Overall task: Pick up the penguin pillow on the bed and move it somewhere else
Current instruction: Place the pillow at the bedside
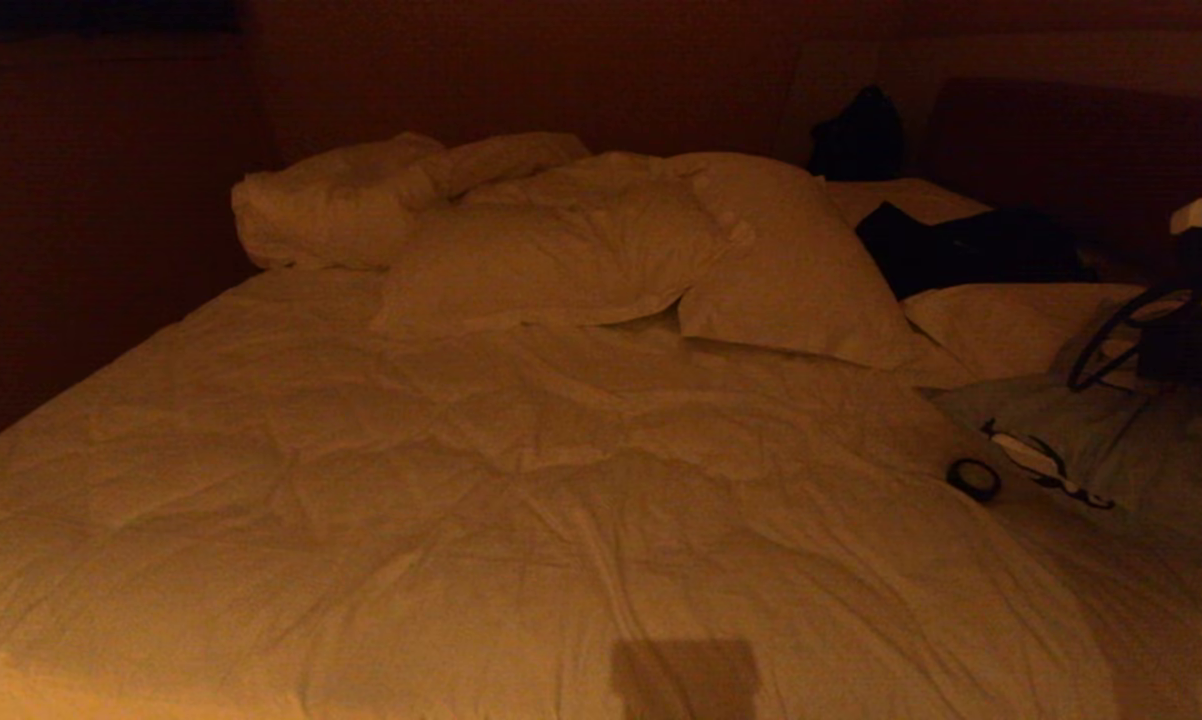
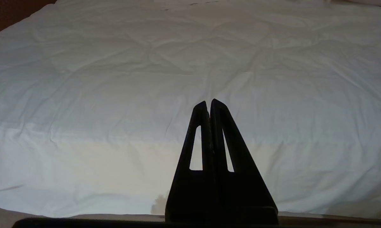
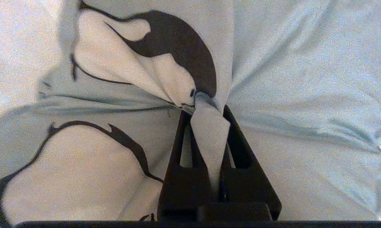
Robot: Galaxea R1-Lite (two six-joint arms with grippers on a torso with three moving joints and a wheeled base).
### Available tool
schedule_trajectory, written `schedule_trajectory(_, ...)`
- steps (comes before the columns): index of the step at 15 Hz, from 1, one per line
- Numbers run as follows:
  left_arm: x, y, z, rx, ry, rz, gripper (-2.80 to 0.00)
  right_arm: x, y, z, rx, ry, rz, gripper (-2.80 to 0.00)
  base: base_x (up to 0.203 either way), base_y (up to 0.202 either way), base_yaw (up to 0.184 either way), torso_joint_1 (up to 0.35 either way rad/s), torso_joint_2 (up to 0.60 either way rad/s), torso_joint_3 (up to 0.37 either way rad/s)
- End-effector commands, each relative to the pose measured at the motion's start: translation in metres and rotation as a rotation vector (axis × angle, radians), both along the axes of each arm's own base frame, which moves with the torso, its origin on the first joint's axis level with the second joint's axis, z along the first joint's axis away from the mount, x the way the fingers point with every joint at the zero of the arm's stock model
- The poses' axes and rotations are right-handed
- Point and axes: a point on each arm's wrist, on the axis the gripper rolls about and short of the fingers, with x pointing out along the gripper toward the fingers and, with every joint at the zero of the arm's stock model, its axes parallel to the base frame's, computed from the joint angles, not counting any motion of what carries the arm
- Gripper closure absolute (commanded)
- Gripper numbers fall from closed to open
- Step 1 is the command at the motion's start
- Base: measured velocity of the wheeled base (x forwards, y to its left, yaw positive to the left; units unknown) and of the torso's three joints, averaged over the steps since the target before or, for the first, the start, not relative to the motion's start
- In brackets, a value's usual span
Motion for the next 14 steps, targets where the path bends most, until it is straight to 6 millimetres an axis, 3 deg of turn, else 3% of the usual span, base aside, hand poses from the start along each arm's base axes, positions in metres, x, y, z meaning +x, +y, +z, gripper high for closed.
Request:
schedule_trajectory(1,0.0,0.0,-0.001,0.0,0.003,0.0,0.0,-0.003,-0.001,0.014,-0.002,-0.095,0.037,0.0,0.0,0.0,0.0,0.0,0.0,0.0)
schedule_trajectory(4,0.0,0.0,-0.001,0.0,0.003,0.0,0.0,-0.004,-0.007,0.023,-0.018,-0.123,0.057,0.0,0.0,0.0,0.0,0.0,0.0,0.0)
schedule_trajectory(9,0.0,0.0,-0.001,0.0,0.003,0.001,0.0,-0.016,-0.002,0.09,-0.272,-0.119,0.223,0.0,0.0,0.0,0.0,0.0,0.0,0.0)
schedule_trajectory(14,0.0,0.0,-0.001,0.0,0.003,0.002,0.0,-0.017,0.001,0.104,-0.36,-0.103,0.423,0.0,0.0,0.0,0.0,0.0,0.0,0.0)
